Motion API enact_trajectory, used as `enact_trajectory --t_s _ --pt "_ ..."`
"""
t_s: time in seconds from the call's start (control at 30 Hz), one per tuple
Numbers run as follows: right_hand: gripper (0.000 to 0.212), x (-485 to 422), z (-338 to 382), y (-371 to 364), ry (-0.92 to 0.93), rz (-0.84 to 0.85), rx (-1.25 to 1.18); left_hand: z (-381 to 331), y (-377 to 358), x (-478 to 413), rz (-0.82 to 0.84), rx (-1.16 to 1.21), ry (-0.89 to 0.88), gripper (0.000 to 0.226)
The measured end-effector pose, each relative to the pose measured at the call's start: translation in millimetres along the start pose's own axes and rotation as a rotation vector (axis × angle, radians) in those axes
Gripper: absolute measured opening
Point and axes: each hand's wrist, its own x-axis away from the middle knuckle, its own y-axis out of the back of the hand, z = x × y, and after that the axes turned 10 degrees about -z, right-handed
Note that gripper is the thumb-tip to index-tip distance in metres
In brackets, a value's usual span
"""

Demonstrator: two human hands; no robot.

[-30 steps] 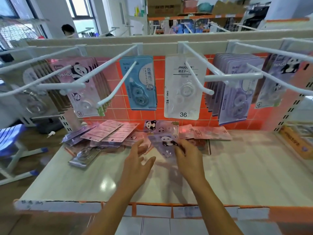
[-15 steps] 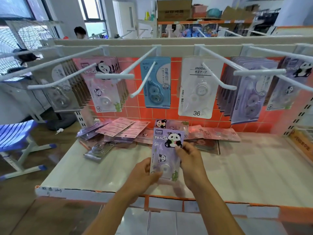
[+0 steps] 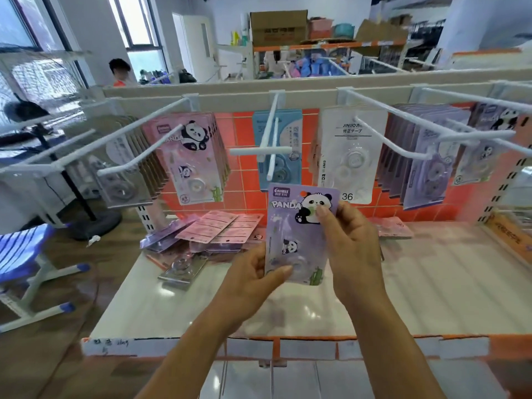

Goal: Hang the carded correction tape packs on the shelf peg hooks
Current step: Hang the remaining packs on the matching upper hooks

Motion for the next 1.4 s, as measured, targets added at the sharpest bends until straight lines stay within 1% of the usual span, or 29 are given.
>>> enact_trajectory --t_s 0.03,0.1,0.17,0.23,0.3,0.43,0.5,0.57,0.63,0.7,0.77,0.87,0.97,1.1,1.27,1.4 --pt "0.010 0.7 2.9 -0.6 0.012 -0.008 -0.004 -4.2 1.5 0.4 0.010 0.021 -0.011 0.017" --pt "0.011 2.4 8.4 -1.9 0.034 -0.018 -0.019 -10.0 3.3 0.4 0.028 0.051 -0.025 0.020" --pt "0.011 5.9 12.9 -1.9 0.030 -0.044 -0.053 -13.2 4.6 -0.7 0.040 0.083 -0.025 0.018" --pt "0.012 11.8 16.9 1.6 0.030 -0.094 -0.065 -16.1 2.2 -1.5 0.068 0.087 -0.045 0.021" --pt "0.012 18.1 20.7 8.9 0.057 -0.146 -0.028 -18.2 -4.5 -1.3 0.097 0.108 -0.039 0.019" --pt "0.015 27.0 24.3 37.0 0.065 -0.277 -0.016 -20.6 -31.4 4.8 0.194 0.154 -0.061 0.017" --pt "0.015 27.1 25.9 53.4 0.072 -0.306 -0.002 -22.0 -47.1 10.6 0.236 0.154 -0.092 0.017" --pt "0.012 21.5 30.2 67.9 0.072 -0.306 -0.009 -26.1 -62.5 13.3 0.257 0.146 -0.126 0.012" --pt "0.009 12.4 35.2 81.4 0.085 -0.285 -0.015 -30.1 -79.0 11.3 0.271 0.123 -0.142 0.013" --pt "0.007 1.2 40.7 98.4 0.104 -0.264 -0.015 -32.9 -98.4 6.0 0.252 0.080 -0.159 0.015" --pt "0.010 -11.0 46.5 120.0 0.113 -0.261 -0.005 -36.2 -122.0 0.7 0.242 0.064 -0.154 0.015" --pt "0.013 -30.4 55.2 157.4 0.110 -0.275 -0.024 -42.5 -163.7 -5.2 0.270 0.050 -0.159 0.015" --pt "0.015 -48.9 65.4 191.8 0.081 -0.272 -0.047 -53.4 -203.0 -9.3 0.289 0.026 -0.177 0.028" --pt "0.014 -72.5 81.8 229.3 0.090 -0.279 -0.075 -71.0 -245.3 -14.3 0.281 -0.008 -0.251 0.022" --pt "0.009 -92.7 100.1 257.8 0.133 -0.253 -0.157 -91.7 -280.3 -20.9 0.248 -0.067 -0.345 0.026" --pt "0.010 -101.4 111.9 273.5 0.175 -0.237 -0.224 -101.6 -298.5 -24.7 0.214 -0.117 -0.383 0.035"
